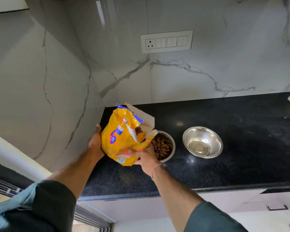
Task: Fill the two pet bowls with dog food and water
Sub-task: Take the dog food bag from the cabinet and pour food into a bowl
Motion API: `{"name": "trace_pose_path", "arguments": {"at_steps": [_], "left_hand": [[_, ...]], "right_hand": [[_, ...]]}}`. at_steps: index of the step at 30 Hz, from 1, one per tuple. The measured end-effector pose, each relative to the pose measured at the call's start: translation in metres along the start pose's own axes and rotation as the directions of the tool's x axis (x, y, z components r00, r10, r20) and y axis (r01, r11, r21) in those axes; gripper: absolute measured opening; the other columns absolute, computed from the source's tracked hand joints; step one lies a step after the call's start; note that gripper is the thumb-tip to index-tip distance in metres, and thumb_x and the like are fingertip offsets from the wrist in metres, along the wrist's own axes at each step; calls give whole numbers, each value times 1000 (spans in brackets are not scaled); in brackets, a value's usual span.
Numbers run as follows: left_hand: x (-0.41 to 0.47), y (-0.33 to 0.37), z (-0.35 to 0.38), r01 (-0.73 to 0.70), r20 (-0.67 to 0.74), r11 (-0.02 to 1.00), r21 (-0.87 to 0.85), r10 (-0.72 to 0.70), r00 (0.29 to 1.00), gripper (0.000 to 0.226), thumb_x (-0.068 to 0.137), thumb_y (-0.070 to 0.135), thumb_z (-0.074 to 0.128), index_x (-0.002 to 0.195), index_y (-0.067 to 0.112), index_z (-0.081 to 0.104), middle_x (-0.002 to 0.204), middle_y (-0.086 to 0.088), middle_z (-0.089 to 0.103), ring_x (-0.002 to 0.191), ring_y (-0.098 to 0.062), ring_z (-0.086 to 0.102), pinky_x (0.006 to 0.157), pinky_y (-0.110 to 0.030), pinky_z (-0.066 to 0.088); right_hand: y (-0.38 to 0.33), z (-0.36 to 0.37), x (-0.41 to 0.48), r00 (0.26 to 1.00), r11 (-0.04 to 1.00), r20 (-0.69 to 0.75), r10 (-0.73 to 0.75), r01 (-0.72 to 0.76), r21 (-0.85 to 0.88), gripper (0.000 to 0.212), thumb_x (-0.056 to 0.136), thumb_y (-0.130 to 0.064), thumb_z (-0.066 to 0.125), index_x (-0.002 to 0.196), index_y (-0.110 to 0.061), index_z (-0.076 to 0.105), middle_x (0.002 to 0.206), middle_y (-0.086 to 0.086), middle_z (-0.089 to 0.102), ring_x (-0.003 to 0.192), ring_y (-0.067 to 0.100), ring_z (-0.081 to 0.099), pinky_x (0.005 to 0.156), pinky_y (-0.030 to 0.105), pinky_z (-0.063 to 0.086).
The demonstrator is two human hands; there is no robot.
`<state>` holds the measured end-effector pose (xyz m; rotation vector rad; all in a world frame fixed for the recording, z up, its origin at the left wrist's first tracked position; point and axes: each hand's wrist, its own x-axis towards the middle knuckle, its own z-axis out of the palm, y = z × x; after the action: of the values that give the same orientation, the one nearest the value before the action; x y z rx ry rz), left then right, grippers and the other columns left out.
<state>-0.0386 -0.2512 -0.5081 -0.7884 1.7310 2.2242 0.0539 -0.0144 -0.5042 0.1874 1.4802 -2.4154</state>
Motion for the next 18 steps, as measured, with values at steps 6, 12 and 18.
{"name": "trace_pose_path", "arguments": {"at_steps": [6,12,18], "left_hand": [[34,-1,-15,-14,-61,999,37,16,998,110,46,92,70,135,26,64,129,-13,71,114,-40,71,95,-68,52],[58,19,-9,34,-125,999,41,-29,992,97,51,90,64,126,29,70,115,-14,77,99,-40,75,86,-70,55],[-20,49,43,29,-237,999,20,-23,971,59,88,73,57,119,24,66,105,-13,77,94,-34,76,86,-61,59]], "right_hand": [[-3,-3,1,999,996,29,37,-39,85,61,86,-2,78,139,-25,58,128,4,72,122,31,66,90,62,54],[0,-5,5,996,991,86,10,-21,130,76,77,-18,87,144,-30,54,138,5,67,129,36,61,97,75,46],[2,-1,4,996,982,85,20,-36,183,77,72,-21,90,142,-28,56,134,6,69,125,35,63,93,75,48]]}}
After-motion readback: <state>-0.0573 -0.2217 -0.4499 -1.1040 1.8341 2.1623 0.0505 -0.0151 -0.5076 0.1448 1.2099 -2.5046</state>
